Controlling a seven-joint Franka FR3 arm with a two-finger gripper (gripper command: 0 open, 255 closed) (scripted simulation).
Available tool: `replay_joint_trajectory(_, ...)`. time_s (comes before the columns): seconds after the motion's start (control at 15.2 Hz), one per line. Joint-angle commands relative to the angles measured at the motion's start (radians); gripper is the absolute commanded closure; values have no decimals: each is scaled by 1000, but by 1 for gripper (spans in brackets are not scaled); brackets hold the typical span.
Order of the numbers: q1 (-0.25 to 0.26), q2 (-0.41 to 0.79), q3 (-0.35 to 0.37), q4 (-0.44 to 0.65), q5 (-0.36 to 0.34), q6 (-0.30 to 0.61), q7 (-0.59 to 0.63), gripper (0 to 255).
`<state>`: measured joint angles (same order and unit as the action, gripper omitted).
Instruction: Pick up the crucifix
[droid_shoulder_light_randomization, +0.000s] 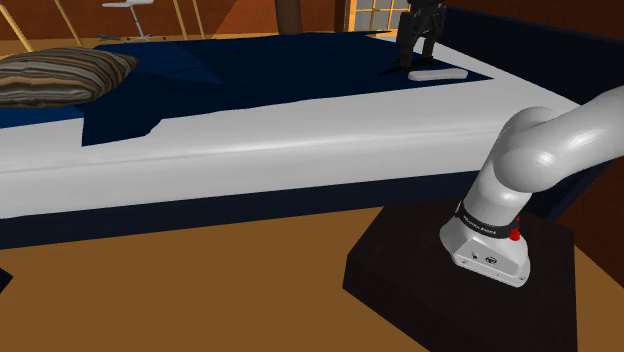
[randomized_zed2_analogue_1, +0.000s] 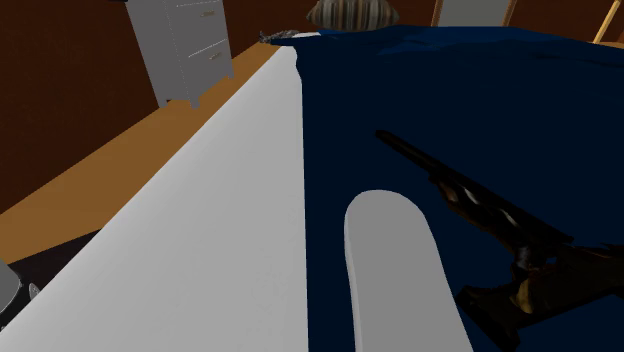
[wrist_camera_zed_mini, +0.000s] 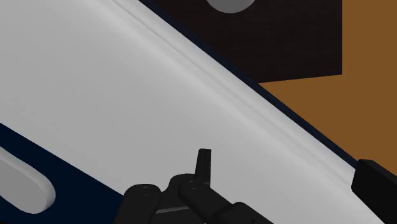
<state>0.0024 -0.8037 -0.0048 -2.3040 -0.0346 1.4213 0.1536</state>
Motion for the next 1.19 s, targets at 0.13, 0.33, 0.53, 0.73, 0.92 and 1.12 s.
replay_joint_trajectory(0.13,-14,19,-45,0,-33,18,-46,0)
replay_joint_trajectory(0.33,-33,57,-112,7,-80,46,-114,0)
replay_joint_trajectory(0.53,-52,106,-178,25,-121,77,-182,0)
replay_joint_trajectory(0.73,-67,164,-243,53,-155,110,-249,0)
replay_joint_trajectory(0.92,-79,232,-309,91,-181,143,-317,0)
replay_joint_trajectory(1.12,-88,309,-374,139,-196,175,-386,0)
